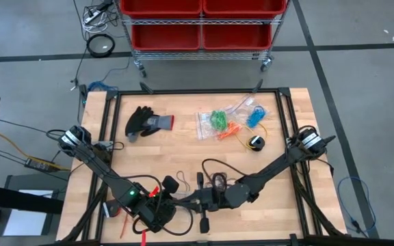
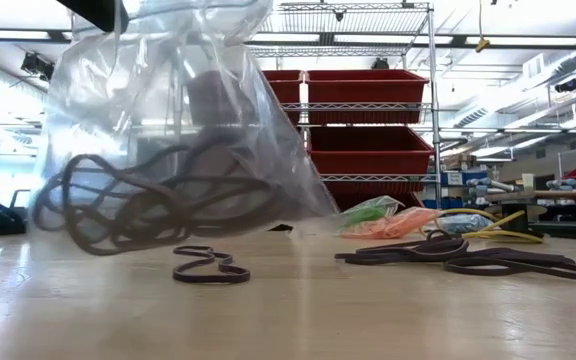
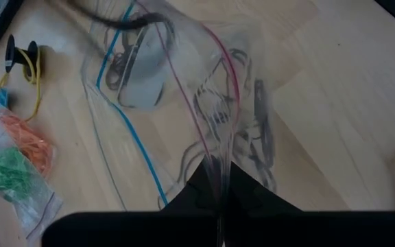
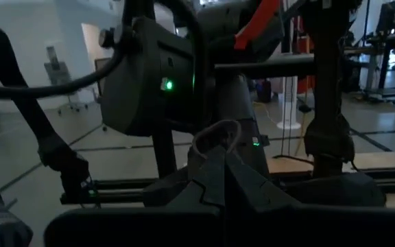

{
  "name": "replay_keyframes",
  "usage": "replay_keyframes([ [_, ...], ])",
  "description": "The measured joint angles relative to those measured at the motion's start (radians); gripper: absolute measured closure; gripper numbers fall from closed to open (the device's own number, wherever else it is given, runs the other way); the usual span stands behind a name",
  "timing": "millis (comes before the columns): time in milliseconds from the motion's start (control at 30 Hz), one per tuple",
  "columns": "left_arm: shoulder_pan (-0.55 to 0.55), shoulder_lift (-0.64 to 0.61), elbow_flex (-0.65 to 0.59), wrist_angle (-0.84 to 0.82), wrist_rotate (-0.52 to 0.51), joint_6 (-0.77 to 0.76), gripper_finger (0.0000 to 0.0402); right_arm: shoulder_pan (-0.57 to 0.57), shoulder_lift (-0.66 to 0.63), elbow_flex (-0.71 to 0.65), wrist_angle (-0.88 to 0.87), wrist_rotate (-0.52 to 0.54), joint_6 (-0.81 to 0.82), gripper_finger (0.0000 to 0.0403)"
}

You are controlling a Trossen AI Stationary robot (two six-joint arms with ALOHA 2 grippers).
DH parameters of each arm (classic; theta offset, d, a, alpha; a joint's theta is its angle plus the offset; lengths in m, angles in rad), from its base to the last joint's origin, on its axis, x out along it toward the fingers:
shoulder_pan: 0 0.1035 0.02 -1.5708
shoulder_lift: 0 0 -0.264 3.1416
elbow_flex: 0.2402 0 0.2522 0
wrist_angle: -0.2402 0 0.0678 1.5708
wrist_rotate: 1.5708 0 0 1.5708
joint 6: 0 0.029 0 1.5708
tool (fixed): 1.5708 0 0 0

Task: Sort rubber bands
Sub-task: Put the black rubber band into the transparent zip bag

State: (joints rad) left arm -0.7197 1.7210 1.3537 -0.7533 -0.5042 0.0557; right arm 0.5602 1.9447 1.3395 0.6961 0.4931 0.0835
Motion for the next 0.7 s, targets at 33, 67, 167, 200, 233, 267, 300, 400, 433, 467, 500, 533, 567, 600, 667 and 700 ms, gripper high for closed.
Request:
replay_keyframes([
  [33, 0.0, 0.0, 0.0, 0.0, 0.0, 0.0, 0.0399, 0.0, 0.001, 0.008, -0.02, 0.0, -0.001, 0.0403],
  [67, 0.0, 0.0, 0.0, 0.0, 0.0, 0.0, 0.0399, 0.0, 0.001, 0.013, -0.032, 0.0, 0.001, 0.0403],
  [167, 0.0, 0.0, 0.0, 0.0, 0.001, 0.0, 0.0399, 0.0, 0.001, 0.017, -0.045, -0.002, 0.009, 0.0403],
  [200, 0.0, 0.0, 0.0, 0.0, 0.001, 0.0, 0.0399, 0.0, 0.001, 0.017, -0.048, -0.003, 0.009, 0.0403],
  [233, 0.0, 0.0, 0.0, 0.0, 0.001, 0.0, 0.0399, 0.0, 0.001, 0.017, -0.05, -0.003, 0.009, 0.0403],
  [267, 0.0, 0.0, 0.0, 0.0, 0.001, 0.0, 0.0399, 0.0, 0.001, 0.017, -0.051, -0.003, 0.01, 0.0403],
  [300, 0.0, 0.0, 0.0, 0.0, 0.002, 0.0, 0.0399, 0.0, 0.001, 0.017, -0.059, -0.004, 0.014, 0.0403],
  [400, 0.0, 0.0, 0.0, 0.0, 0.003, 0.0, 0.0399, 0.0, 0.001, 0.016, -0.091, -0.004, 0.031, 0.0403],
  [433, 0.0, 0.0, 0.0, 0.0, 0.003, 0.0, 0.0399, 0.0, 0.001, 0.016, -0.096, -0.004, 0.039, 0.0403],
  [467, 0.0, 0.0, 0.0, 0.0, 0.003, 0.0, 0.0399, 0.0, 0.001, 0.016, -0.106, -0.004, 0.05, 0.0403],
  [500, 0.0, 0.0, 0.0, 0.0, 0.004, 0.0, 0.0399, 0.0, 0.001, 0.016, -0.123, -0.003, 0.059, 0.0403],
  [533, 0.0, 0.0, 0.0, -0.001, 0.005, 0.0, 0.0399, 0.0, 0.001, 0.016, -0.138, 0.0, 0.069, 0.0403],
  [567, 0.0, 0.0, 0.0, -0.002, 0.005, 0.0, 0.0399, 0.0, 0.001, 0.016, -0.157, 0.005, 0.076, 0.0403],
  [600, 0.0, 0.0, 0.0, 0.001, 0.005, 0.0, 0.0399, 0.0, 0.001, 0.016, -0.174, 0.009, 0.082, 0.0403],
  [667, 0.0, 0.0, 0.0, 0.002, 0.004, 0.0, 0.0399, 0.0, 0.001, 0.016, -0.216, 0.011, 0.106, 0.0403],
  [700, 0.0, 0.0, 0.0, 0.002, 0.004, 0.0, 0.0399, 0.0, 0.001, 0.016, -0.238, 0.011, 0.122, 0.0403],
])
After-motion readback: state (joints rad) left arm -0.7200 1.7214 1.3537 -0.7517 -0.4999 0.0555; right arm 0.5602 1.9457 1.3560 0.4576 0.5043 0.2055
